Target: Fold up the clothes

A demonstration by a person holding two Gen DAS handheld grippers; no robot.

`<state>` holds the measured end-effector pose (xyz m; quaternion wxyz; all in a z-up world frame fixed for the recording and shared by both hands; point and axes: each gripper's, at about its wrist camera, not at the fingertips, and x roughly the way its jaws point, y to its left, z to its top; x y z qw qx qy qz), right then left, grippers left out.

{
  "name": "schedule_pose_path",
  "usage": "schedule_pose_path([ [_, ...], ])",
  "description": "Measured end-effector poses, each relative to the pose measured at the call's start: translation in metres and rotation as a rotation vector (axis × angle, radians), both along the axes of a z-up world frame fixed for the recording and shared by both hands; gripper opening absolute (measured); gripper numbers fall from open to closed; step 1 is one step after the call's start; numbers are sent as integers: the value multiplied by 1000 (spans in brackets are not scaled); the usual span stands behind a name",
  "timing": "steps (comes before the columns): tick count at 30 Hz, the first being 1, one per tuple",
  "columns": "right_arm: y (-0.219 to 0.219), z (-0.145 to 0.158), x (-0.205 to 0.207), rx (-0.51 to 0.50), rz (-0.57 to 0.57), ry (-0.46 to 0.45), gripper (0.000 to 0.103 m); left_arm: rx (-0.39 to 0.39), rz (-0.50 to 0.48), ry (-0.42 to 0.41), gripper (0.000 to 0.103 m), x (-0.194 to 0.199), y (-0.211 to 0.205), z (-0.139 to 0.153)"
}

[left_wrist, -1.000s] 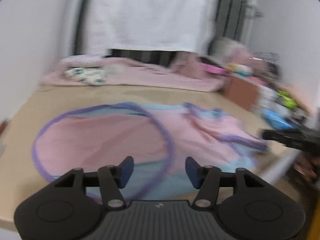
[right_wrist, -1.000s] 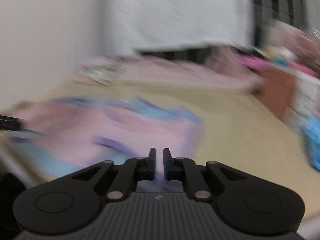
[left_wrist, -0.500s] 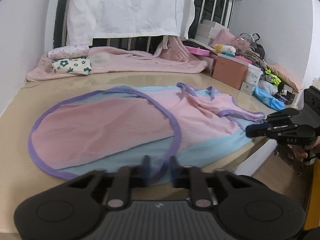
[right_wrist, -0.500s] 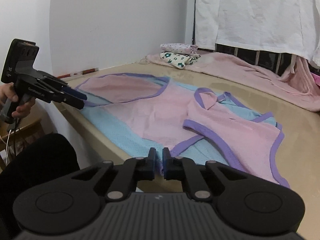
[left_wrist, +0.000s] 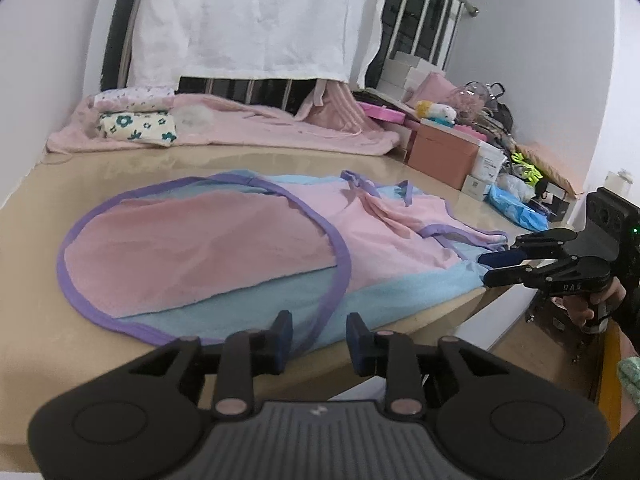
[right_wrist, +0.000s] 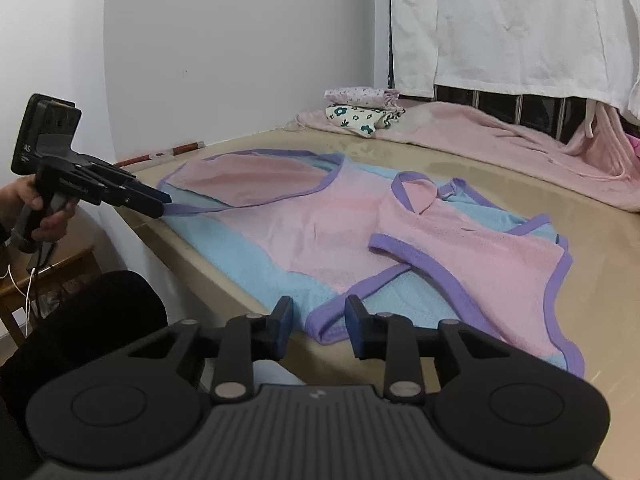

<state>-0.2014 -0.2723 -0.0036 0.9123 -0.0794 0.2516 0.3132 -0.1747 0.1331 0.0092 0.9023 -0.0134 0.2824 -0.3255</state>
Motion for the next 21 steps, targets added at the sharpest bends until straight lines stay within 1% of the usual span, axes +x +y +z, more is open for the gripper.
schedule_pose_path([
  [1,0,-1,-2,-7,1,-10,28,1,-2,-5,23,0,0,-1],
  [2,1,-2,-4,-21,1,-25,19,16,-9,-12,9,0,-1,-1],
  [3,2,-3,-6,-36,1,-43,5,31,-16,-18,3,-1,-3,-1],
  [7,4,9,1,-22,50,-43,4,104,-54,-43,2,9,-10,9],
  [9,-2,23,13,9,56,-61,4,125,-69,-86,2,20,-8,20],
  [12,-10,42,47,18,37,-89,4,151,-71,-152,2,61,-7,40],
  [13,-10,45,64,9,20,-94,4,167,-38,-171,2,80,-11,43],
  [14,-9,45,83,-8,-17,-87,5,183,-1,-190,6,99,-14,45],
  [15,-6,43,101,-31,-64,-68,9,174,32,-150,10,113,-13,47],
  [16,-4,42,115,-69,-99,-47,10,163,66,-104,18,126,-12,49],
  [17,-4,43,120,-119,-115,-35,11,135,72,-44,21,129,-6,52],
  [18,-11,47,116,-152,-122,-54,12,91,80,-13,24,125,3,56],
  [19,-26,52,104,-151,-127,-83,16,43,64,-21,40,111,12,56],
  [20,-45,58,89,-129,-130,-105,29,-5,46,-32,66,96,21,56],
  [21,-61,61,76,-102,-135,-105,50,-35,24,-45,77,82,25,53],
])
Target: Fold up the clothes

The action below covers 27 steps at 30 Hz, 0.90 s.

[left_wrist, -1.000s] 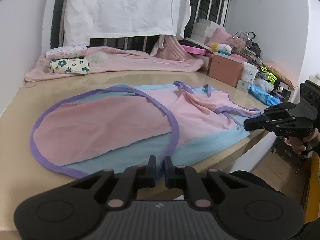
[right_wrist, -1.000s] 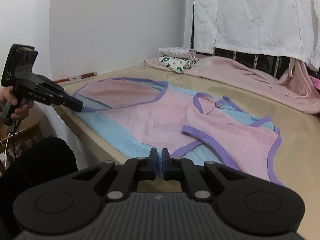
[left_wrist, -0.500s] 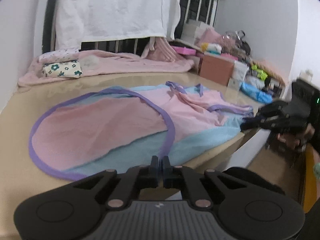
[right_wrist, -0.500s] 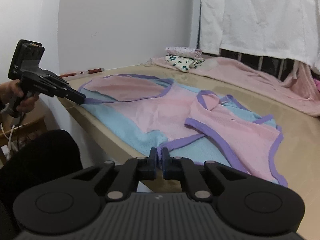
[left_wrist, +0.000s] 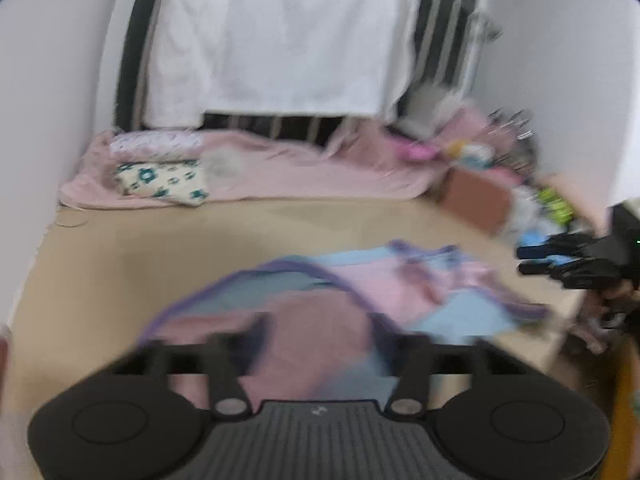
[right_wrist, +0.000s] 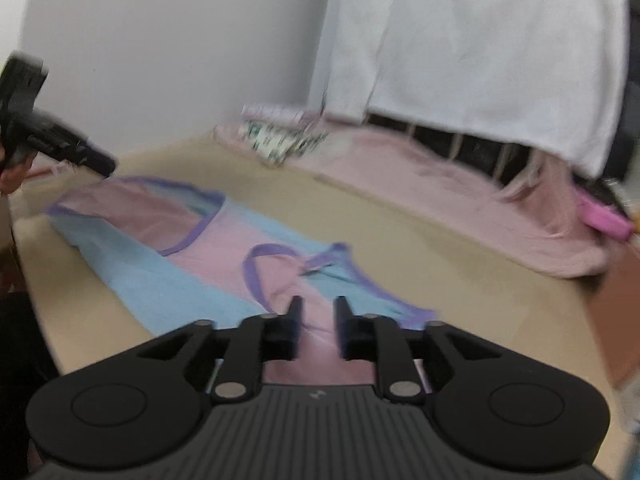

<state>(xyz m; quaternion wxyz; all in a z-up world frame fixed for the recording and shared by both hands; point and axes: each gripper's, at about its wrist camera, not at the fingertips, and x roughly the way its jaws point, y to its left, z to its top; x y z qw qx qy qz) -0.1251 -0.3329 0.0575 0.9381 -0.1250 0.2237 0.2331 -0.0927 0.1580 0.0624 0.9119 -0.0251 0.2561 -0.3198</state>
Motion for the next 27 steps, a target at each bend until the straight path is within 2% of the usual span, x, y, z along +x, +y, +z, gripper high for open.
schedule_pose_path([
  [1,-11,-1,-11,28,-2,20,55,-1,-27,-3,87,-9,-2,-4],
  [3,-26,-8,-28,67,6,65,56,32,-63,12,87,-15,-10,-15],
  [4,-27,-15,-34,66,20,76,56,65,-71,31,76,-14,-15,-20],
  [5,-25,-22,-38,54,33,79,55,99,-78,50,51,-12,-21,-26],
  [6,-23,-30,-40,33,37,75,53,119,-91,75,36,-8,-24,-33],
  [7,-20,-38,-40,2,31,64,49,132,-91,98,13,-6,-27,-40],
  [8,-20,-44,-38,-16,22,70,23,139,-78,83,11,-8,-26,-43],
  [9,-21,-45,-35,-15,19,92,3,146,-64,64,11,-10,-26,-46],
  [11,-26,-41,-28,4,31,121,3,152,-52,53,12,-11,-25,-49],
  [15,-43,-14,-5,36,34,91,4,151,-48,37,12,-13,-24,-53],
  [17,-41,-15,8,-44,3,80,9,161,-39,30,13,-14,-24,-53],
  [19,-38,-18,18,-137,-35,69,25,168,-13,30,13,-14,-22,-51],
  [20,-37,-19,19,-165,-39,55,42,177,6,30,13,-14,-20,-50],
  [21,-38,-18,16,-144,-34,39,45,178,24,36,13,-15,-17,-49],
  [24,-39,-7,4,9,-25,1,44,132,43,56,21,-14,-11,-40],
  [26,-34,-2,-3,95,-1,-14,44,89,28,58,40,-9,-15,-34],
  [27,-22,-4,-3,103,30,-5,44,71,19,58,45,-5,-20,-32],
])
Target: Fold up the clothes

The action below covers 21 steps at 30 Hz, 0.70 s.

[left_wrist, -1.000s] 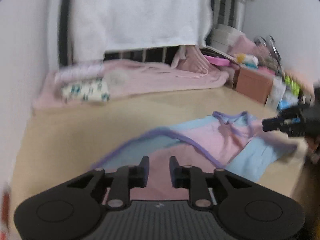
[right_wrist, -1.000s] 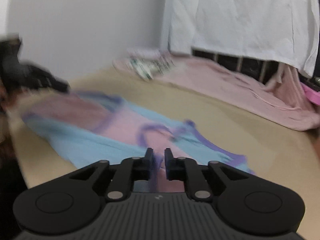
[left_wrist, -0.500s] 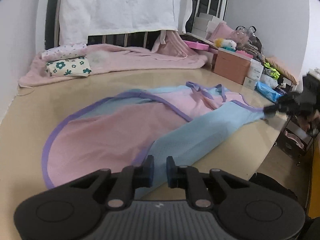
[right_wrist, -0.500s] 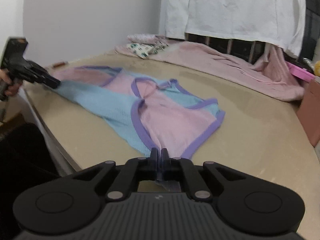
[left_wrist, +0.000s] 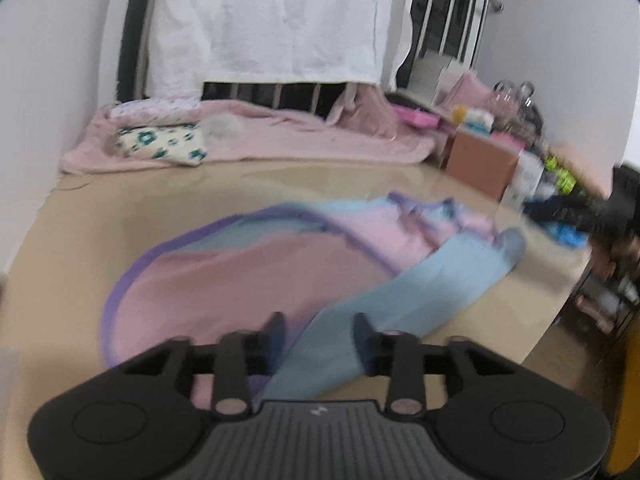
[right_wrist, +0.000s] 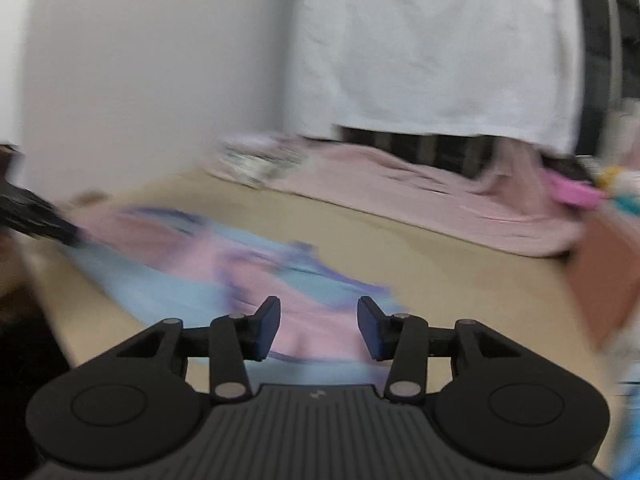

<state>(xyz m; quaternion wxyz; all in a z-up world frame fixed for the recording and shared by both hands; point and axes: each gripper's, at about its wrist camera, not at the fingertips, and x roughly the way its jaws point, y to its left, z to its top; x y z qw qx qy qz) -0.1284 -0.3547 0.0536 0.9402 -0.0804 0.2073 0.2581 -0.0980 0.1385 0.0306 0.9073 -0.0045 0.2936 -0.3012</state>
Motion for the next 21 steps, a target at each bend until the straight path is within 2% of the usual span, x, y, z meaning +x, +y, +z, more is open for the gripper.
schedule_pose_path([
  [1,16,-3,1,-12,22,11,44,-8,-20,5,50,5,-9,1],
  [2,32,-7,4,-33,43,19,44,3,-36,12,51,11,-17,0],
  [4,58,-17,15,-76,51,29,43,43,-44,26,49,19,-34,-4],
  [5,67,-23,22,-87,39,41,43,56,-38,26,44,21,-38,-6],
  [6,71,-27,29,-89,18,59,36,69,-31,26,34,23,-41,-9],
  [7,76,-32,37,-92,-3,78,30,73,-27,24,7,22,-42,-10],
  [8,79,-35,42,-90,-12,95,11,75,-24,22,5,22,-42,-12],
  [9,82,-37,44,-84,-12,111,5,77,-20,19,5,21,-41,-13],
  [12,85,-33,43,-52,-16,84,5,44,2,-17,5,17,-36,-10],
  [14,86,-34,47,-49,-38,86,7,54,17,-5,13,20,-32,-9],
  [15,87,-36,48,-70,-49,90,9,69,29,0,14,20,-30,-8],
  [17,92,-36,38,-122,-71,44,10,44,58,-2,24,9,-8,-1],
  [20,90,-30,9,-131,-32,-41,26,-7,105,-21,34,-20,29,9],
  [21,88,-29,-1,-132,-17,-67,26,-8,121,-26,34,-30,36,10],
])
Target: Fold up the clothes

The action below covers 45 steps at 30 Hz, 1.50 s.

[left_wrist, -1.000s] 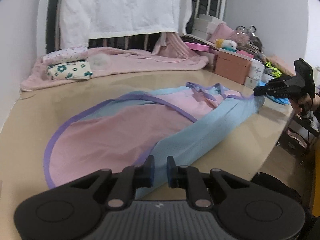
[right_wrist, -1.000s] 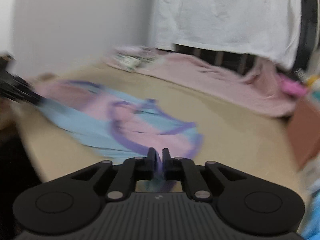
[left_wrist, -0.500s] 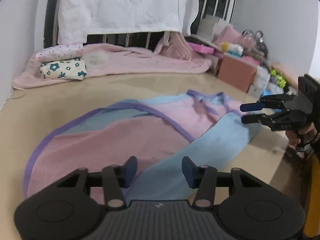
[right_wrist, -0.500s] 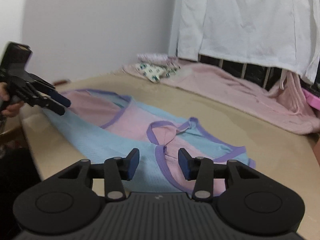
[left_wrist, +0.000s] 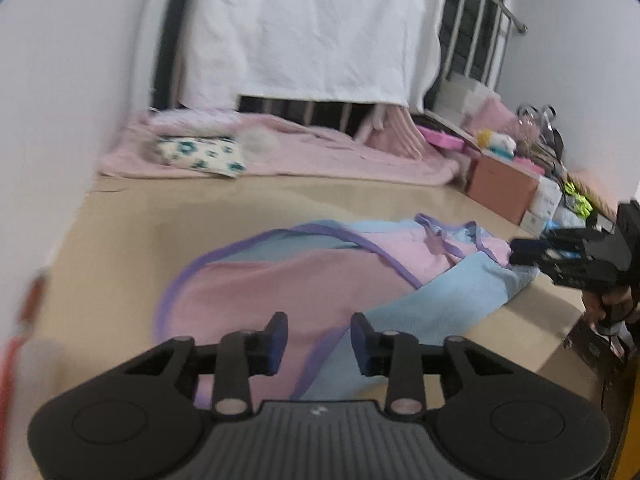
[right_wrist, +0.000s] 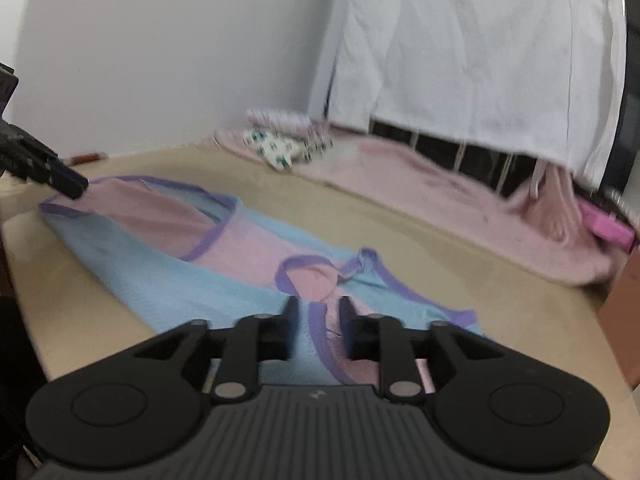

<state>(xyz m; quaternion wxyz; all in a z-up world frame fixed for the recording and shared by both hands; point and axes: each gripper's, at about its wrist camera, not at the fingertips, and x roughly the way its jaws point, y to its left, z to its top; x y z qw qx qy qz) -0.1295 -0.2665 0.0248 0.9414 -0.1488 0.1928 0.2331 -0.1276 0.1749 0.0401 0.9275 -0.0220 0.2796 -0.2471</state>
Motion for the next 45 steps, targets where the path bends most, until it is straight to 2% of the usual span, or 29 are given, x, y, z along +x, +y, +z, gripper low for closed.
schedule_pose_path([
  [4,-7,-10,-12,3,9,47,26,32,46,24,34,-10,-2,-11],
  [5,-11,-13,-12,6,-12,58,26,41,45,28,32,-9,-4,-15],
  [9,-30,-26,-6,35,-141,83,25,106,37,-42,25,-14,-12,-30],
  [11,-33,-29,-6,49,-162,99,25,89,36,-31,25,-15,-9,-30],
  [14,-28,-24,-10,10,-153,129,25,51,19,21,24,-14,-2,-27],
  [19,-46,-3,-10,102,-105,245,25,58,13,67,23,2,2,-8],
  [21,-52,16,-7,159,-94,187,30,29,25,28,33,22,-2,14],
  [22,-52,29,1,181,-87,160,30,29,27,19,46,38,-10,27],
  [23,-50,40,12,186,-81,133,30,27,20,20,52,58,-21,36],
  [26,-25,54,78,76,-68,104,33,17,-43,63,55,125,-59,50],
  [28,-5,49,131,14,-78,161,33,36,-59,131,54,178,-81,38],
  [31,16,31,196,-25,-98,292,33,59,-62,250,47,227,-97,14],
  [34,25,11,219,-76,-99,370,29,13,-102,318,45,244,-96,-3],
  [36,24,3,220,-79,-91,405,9,27,-120,311,25,242,-97,-7],
  [37,22,1,219,-61,-78,417,8,45,-132,299,4,241,-98,-8],
  [41,19,7,208,-42,-33,373,4,96,-170,245,3,233,-101,-6],
  [45,13,30,174,-39,75,230,4,107,-175,122,2,194,-98,20],
])
